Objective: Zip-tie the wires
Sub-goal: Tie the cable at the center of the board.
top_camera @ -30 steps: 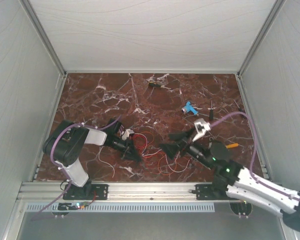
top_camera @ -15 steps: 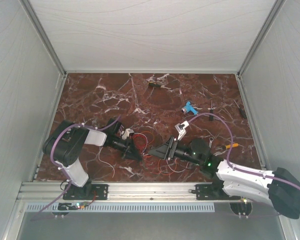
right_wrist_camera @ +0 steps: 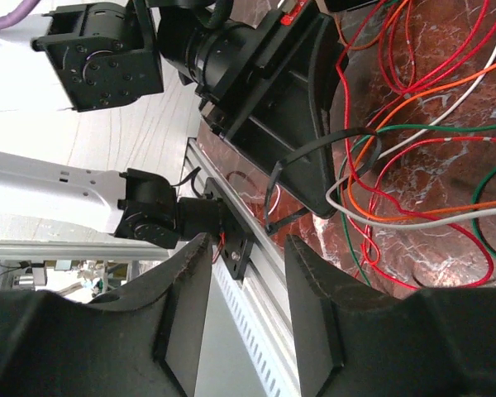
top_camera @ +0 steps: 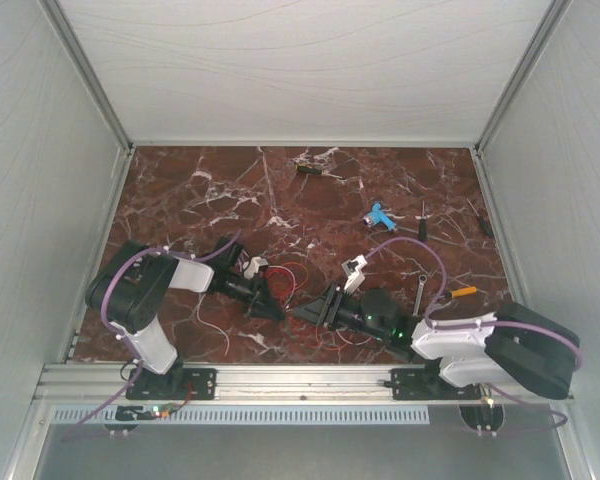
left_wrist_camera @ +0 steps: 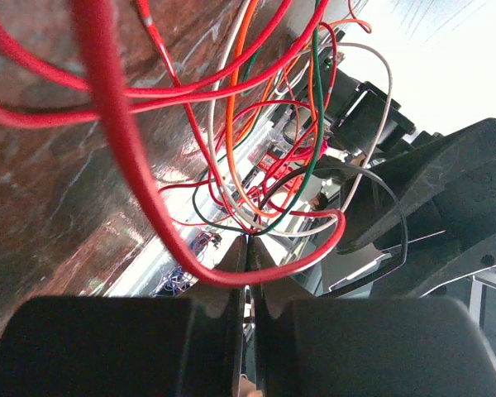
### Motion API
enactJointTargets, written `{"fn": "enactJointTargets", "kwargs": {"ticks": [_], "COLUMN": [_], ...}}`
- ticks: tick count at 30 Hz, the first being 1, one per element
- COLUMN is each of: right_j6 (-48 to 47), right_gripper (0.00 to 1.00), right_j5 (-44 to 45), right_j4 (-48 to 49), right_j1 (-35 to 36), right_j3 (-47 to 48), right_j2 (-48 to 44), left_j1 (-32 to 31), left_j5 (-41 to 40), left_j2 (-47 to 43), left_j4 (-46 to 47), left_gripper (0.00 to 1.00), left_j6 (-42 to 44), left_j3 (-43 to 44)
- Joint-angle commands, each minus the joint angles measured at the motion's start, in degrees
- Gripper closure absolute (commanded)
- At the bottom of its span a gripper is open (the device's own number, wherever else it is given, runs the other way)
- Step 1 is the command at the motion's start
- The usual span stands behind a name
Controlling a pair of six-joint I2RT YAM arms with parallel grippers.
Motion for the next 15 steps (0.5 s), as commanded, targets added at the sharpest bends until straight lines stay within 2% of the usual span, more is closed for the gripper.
{"fn": "enactJointTargets", "kwargs": {"ticks": [1,15], "right_j6": [-0.44,-1.25], "right_gripper": [0.63,0.71], "right_j5": [2.81,2.47], "right_j4": [12.12,13.89], "right_j1": [0.64,1.74], "right_j3": [1.02,4.88], "right_j2": [4.80,12.89], "left_j1": [-0.29,-0.46], "left_j5": [0.06,0.39], "left_j2": [-0.02,0.23], "left_j4": [-0.13,0.01], "left_gripper": [1.00,1.00], "left_j6": [-1.55,-1.40], "left_j3": [-0.07,0.10]}}
